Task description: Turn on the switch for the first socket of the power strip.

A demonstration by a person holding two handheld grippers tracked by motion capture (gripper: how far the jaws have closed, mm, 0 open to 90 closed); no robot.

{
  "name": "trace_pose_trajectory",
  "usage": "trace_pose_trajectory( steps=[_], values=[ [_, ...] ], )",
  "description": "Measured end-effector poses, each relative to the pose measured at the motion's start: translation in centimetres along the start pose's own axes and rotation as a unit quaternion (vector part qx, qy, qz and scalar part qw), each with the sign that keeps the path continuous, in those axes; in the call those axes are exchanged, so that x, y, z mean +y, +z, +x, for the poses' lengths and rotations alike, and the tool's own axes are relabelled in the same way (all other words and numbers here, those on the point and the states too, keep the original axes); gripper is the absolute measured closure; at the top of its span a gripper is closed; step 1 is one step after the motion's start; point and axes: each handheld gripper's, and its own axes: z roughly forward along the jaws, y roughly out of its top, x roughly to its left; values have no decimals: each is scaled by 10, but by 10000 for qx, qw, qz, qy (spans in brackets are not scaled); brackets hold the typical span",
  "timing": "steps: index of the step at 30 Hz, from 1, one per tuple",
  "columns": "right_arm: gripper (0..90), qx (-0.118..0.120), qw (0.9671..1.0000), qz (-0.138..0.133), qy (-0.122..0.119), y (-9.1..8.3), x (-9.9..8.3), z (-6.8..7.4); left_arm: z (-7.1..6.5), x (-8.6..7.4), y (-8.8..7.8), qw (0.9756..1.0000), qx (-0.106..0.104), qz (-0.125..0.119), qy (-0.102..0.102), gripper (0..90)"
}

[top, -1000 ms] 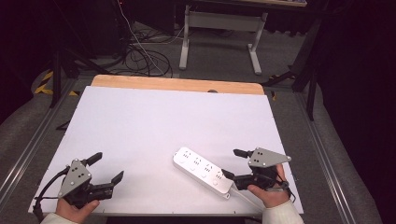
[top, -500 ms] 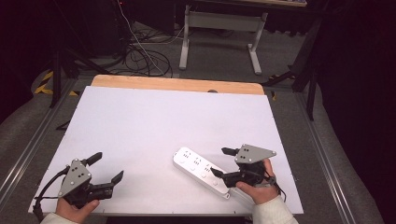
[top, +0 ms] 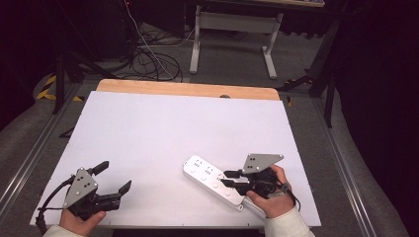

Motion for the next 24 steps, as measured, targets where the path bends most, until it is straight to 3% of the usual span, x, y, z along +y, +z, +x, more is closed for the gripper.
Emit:
trace_pose_trajectory(
  steps=[3, 4, 8, 10, 11, 15, 24],
  values=[
    [807, 49, 9998, 155, 62, 1, 2, 0, 0, 0, 0, 10000, 15, 3, -19, 125],
    [851, -30, 9995, 328, 37, 2, 3, 1, 1, 0, 0, 10000, 20, -1, -32, 125],
    [899, -92, 9981, 609, 29, 4, 6, 3, 1, 0, 0, 10000, 18, -1, -36, 125],
    [900, -110, 9977, 662, 13, 4, 6, 4, 1, 0, 0, 10000, 18, 2, -35, 125],
    [900, -191, 9962, 845, -37, 6, 7, 5, 1, 0, 0, 10000, 20, 11, -26, 125],
    [900, -189, 9937, 1098, -80, 11, 5, 5, 0, 0, 0, 10000, 29, 16, -28, 126],
    [900, -156, 9898, 1414, -58, 20, 1, 4, 1, 0, 1, 10000, 42, 20, -37, 126]
  ],
)
